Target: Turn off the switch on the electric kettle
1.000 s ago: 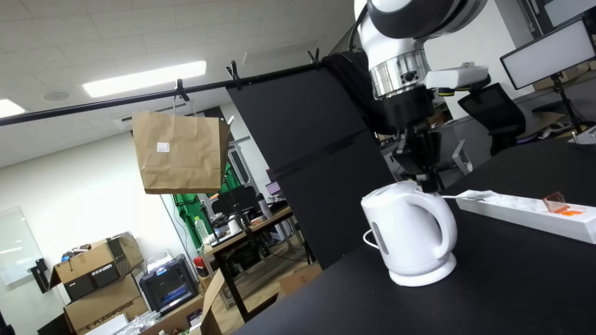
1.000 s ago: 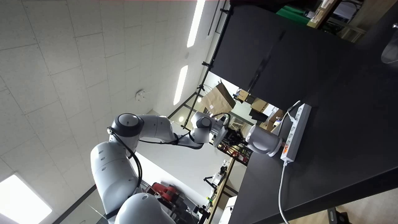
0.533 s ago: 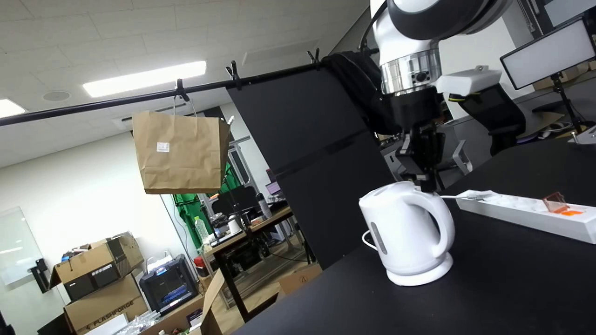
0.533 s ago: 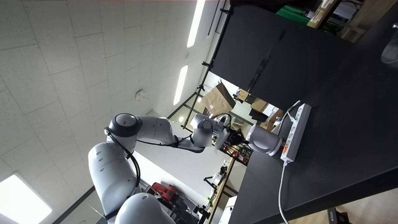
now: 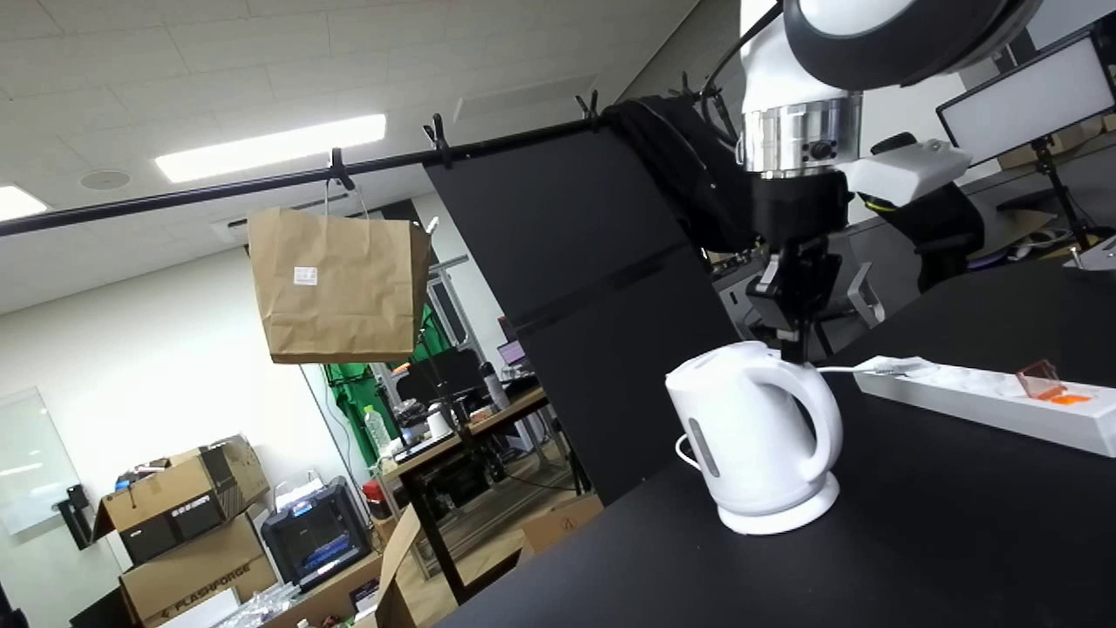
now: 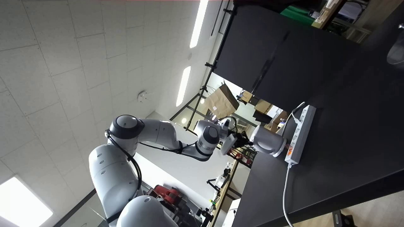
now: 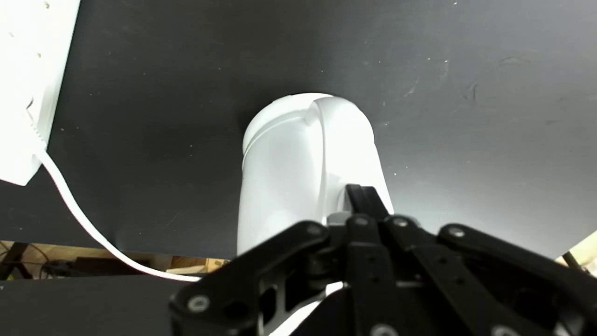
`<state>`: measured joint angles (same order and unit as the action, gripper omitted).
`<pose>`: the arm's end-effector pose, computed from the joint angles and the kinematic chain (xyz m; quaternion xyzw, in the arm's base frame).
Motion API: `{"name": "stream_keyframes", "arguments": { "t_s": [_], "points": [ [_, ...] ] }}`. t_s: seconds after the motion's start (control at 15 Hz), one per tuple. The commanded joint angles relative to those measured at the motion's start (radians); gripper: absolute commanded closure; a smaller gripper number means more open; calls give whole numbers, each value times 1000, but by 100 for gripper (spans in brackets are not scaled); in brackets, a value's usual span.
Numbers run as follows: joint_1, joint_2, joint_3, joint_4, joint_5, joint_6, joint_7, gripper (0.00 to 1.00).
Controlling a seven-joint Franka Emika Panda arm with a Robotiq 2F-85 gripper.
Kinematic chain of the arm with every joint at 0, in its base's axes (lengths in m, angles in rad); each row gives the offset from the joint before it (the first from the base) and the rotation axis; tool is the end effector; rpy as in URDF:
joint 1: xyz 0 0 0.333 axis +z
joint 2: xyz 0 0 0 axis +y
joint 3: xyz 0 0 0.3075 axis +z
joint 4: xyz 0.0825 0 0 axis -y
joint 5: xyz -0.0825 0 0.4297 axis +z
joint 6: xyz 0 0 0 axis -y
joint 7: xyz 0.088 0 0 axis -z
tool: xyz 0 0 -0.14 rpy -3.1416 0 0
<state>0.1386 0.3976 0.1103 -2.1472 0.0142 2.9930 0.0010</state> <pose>0.6254 0.1586 0.1890 -0.9688 -0.1051 -0.2187 0.0501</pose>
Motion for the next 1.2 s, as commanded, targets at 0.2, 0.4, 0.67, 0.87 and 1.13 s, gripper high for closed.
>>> {"name": "stream_keyframes", "arguments": {
  "t_s": [0.2,0.4,0.67,0.87,1.13],
  "points": [
    [-20,35,32,-80,40,252,29,100],
    [-47,58,67,-88,39,295,31,100],
    [-102,86,128,-82,34,284,36,100],
    [-122,81,142,-79,35,258,37,100],
    [-105,58,121,-70,40,217,41,100]
  ]
}}
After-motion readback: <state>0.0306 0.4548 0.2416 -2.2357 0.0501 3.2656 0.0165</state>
